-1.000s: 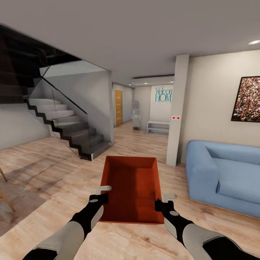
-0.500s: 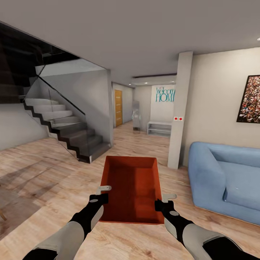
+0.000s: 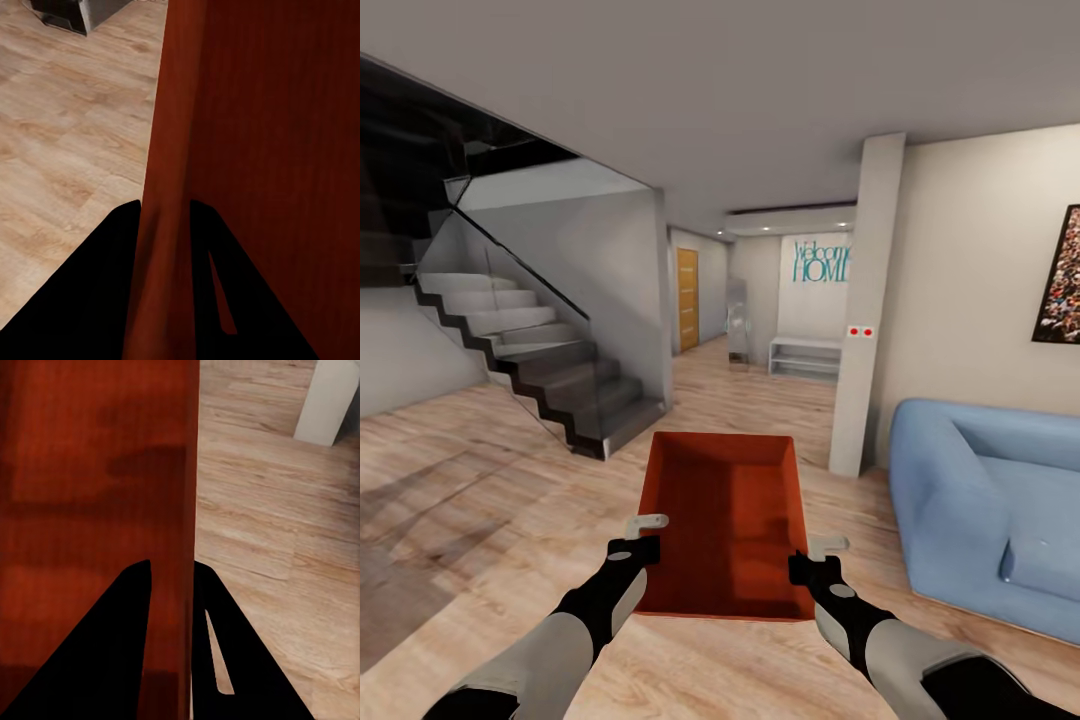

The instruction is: Move the two storage containers from the living room to the garage. In the garage, place one container on the floor and stack the other container on top of it (either order is fine).

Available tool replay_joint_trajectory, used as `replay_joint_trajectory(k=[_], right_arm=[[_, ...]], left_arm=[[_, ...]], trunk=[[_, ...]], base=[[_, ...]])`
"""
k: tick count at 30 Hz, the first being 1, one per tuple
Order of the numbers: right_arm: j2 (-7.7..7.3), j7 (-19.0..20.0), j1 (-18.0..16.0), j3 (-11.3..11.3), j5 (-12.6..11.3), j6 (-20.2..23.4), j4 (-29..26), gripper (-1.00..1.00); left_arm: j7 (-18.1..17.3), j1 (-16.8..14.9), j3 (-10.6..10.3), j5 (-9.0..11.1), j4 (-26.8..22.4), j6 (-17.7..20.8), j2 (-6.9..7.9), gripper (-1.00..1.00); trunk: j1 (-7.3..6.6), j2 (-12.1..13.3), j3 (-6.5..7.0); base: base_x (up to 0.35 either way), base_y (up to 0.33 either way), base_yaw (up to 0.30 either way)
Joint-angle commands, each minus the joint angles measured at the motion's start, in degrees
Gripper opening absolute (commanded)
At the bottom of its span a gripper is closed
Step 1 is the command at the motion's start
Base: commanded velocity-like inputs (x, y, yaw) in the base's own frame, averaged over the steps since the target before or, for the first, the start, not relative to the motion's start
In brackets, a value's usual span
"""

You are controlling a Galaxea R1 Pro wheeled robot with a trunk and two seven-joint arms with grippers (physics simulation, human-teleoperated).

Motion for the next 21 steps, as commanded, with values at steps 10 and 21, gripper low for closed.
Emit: replay_joint_trajectory(k=[10, 21], right_arm=[[-0.07, -0.37, -0.01, -1.71, -0.40, -0.08, 0.05, -1.00], [-0.07, -0.48, -0.01, -1.71, -0.40, -0.13, 0.06, -1.00]], left_arm=[[0.61, -0.09, 3.79, -0.29, 0.07, 0.38, 2.13, -1.00], [0.61, -0.09, 3.79, -0.23, 0.18, 0.38, 2.22, -1.00]], trunk=[[0.04, -0.06, -0.09], [0.04, -0.06, -0.09]], base=[[0.322, 0.000, 0.000], [0.322, 0.000, 0.000]])
